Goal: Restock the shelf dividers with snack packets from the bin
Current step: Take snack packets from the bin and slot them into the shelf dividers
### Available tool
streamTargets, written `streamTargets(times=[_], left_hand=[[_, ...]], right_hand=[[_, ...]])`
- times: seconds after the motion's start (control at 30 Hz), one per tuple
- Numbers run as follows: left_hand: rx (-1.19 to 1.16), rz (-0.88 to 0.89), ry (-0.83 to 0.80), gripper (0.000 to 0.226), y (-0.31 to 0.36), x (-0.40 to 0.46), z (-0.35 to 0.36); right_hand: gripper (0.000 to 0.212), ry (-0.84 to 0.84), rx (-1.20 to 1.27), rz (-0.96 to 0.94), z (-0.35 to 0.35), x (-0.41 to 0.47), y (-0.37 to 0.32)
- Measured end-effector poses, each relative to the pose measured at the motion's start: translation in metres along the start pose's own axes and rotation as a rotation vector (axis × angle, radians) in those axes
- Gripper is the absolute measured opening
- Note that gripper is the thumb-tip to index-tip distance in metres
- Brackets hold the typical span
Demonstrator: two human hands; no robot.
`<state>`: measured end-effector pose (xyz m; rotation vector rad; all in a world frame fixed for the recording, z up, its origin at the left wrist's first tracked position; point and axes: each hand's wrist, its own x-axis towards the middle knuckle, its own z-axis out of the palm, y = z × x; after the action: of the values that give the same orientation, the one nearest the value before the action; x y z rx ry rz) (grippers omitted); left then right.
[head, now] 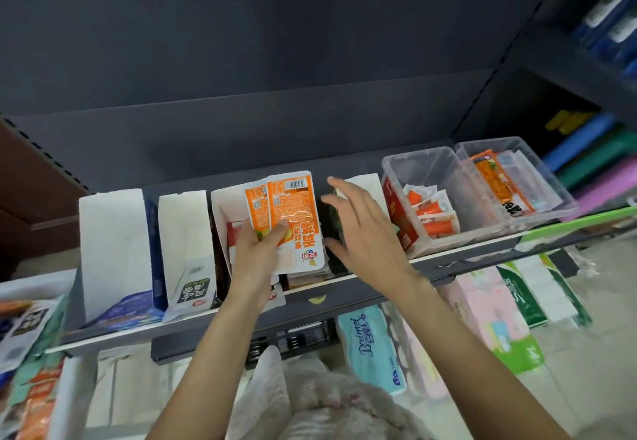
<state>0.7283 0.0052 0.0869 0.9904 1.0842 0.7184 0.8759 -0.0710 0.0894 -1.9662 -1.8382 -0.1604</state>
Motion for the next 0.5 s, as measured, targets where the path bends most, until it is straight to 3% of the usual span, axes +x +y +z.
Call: streamTargets(times=[0.13, 0.27, 0.37, 0.43, 0.5], left_hand=[[0.050, 0.031, -0.089, 0.022, 0.003, -0.002, -0.002], [0.087, -0.086, -0.215, 0.028, 0.016, -0.001, -0.007], [0.242, 0.037, -0.065, 0.042, 0.030, 0.012, -0.020], [0.395, 0.332, 0.020, 0.017, 0.040, 0.021, -0.030], [0.562, 0.583, -0.134, 0.033, 0.050, 0.036, -0.034]], right_hand=[[0.062, 0.034, -0.072, -0.260, 0.014, 0.004, -0.001], [0.029, 0.188, 0.017, -0.339, 0.020, 0.012, 0.002], [0.012, 0.246, 0.315, 0.002, 0.010, 0.027, 0.003], [0.024, 0.192, 0.496, 0.327, 0.000, 0.042, 0.007], [0.037, 0.074, 0.567, 0.466, -0.004, 0.052, 0.014]])
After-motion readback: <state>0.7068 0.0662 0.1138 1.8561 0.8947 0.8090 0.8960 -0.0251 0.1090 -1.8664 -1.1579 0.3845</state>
